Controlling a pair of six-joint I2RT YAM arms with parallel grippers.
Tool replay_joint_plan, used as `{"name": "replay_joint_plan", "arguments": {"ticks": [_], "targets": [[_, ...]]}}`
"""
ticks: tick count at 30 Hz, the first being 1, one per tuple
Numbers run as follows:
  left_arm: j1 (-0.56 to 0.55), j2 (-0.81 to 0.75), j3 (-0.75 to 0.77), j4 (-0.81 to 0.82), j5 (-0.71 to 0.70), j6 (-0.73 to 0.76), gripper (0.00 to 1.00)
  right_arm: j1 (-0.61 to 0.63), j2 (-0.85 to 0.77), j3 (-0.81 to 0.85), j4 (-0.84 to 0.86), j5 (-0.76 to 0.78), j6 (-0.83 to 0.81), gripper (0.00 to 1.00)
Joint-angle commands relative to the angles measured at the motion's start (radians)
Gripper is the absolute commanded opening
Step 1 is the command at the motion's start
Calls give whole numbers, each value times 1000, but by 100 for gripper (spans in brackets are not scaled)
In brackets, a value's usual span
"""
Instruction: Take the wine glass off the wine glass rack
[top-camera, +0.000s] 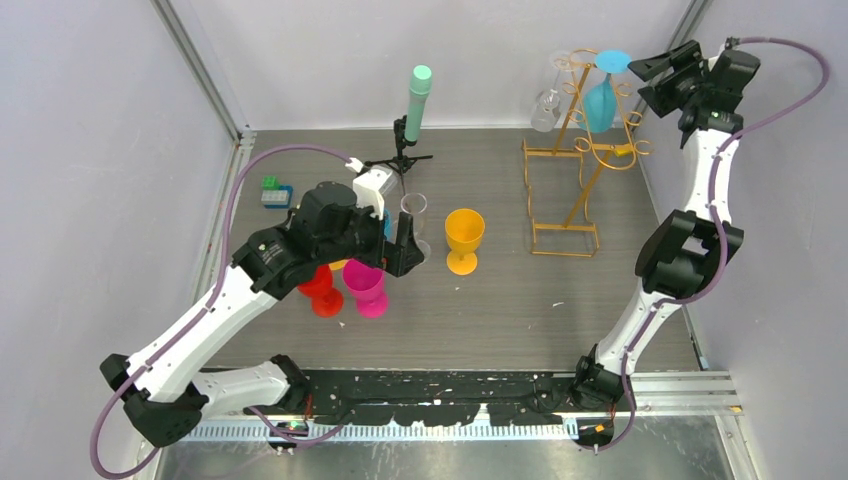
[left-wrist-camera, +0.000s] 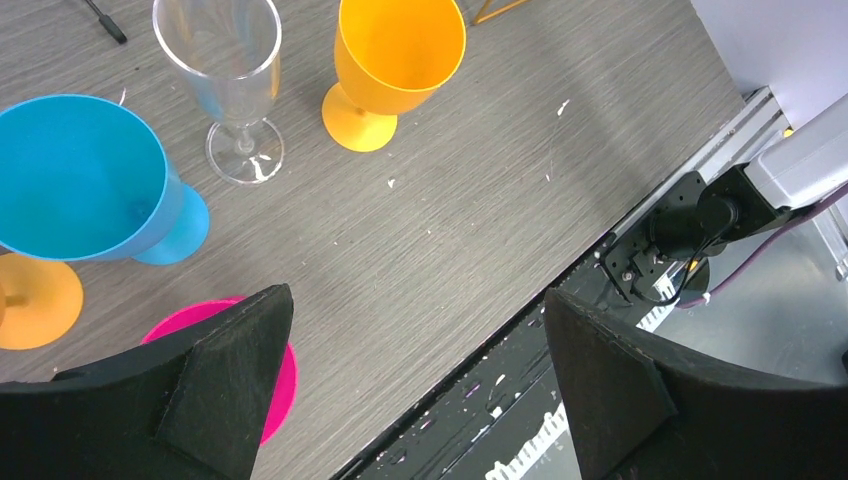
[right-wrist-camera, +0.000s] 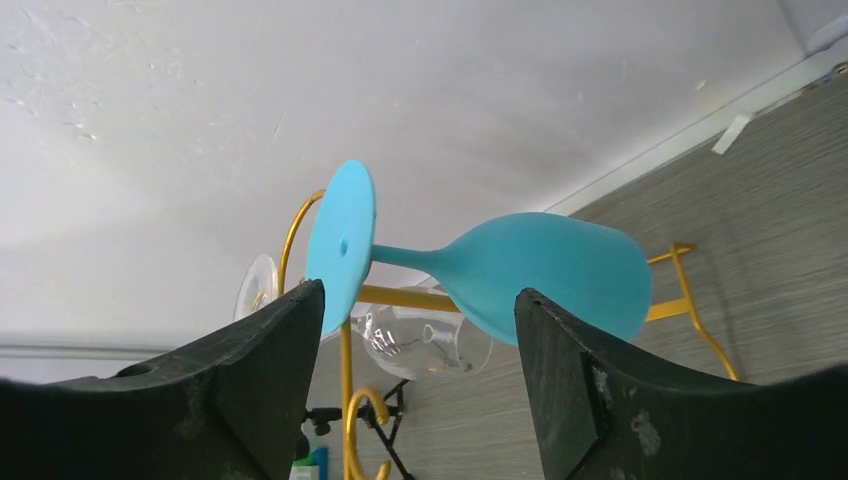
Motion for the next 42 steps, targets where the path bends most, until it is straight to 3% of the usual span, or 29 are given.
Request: {"name": "replay_joint_plan", "arguments": {"ticks": [1,5,10,13,20,30,42], "targets": [[-3,5,12,56,27,8,100,4,2,-30,279,-51,141,72],[-3,6,7,56,32,0,100,3,22,-48,357,-41,200,62],[-3,5,6,55,29,-6,100,4,32,-70,406,-34,250,61],[-3,4,4,53,25,-6,100,5,47,-53,385,-39,258,59],[-4,17,10,45,16,-13,100,24,61,-59,326,-22,255,42],[-3,17,9,23,-2,-7,100,58,53,-72,361,11,307,40],[-3,10,17,-7,-9,-5,100,79,18,-95,340,155,288,17]]}}
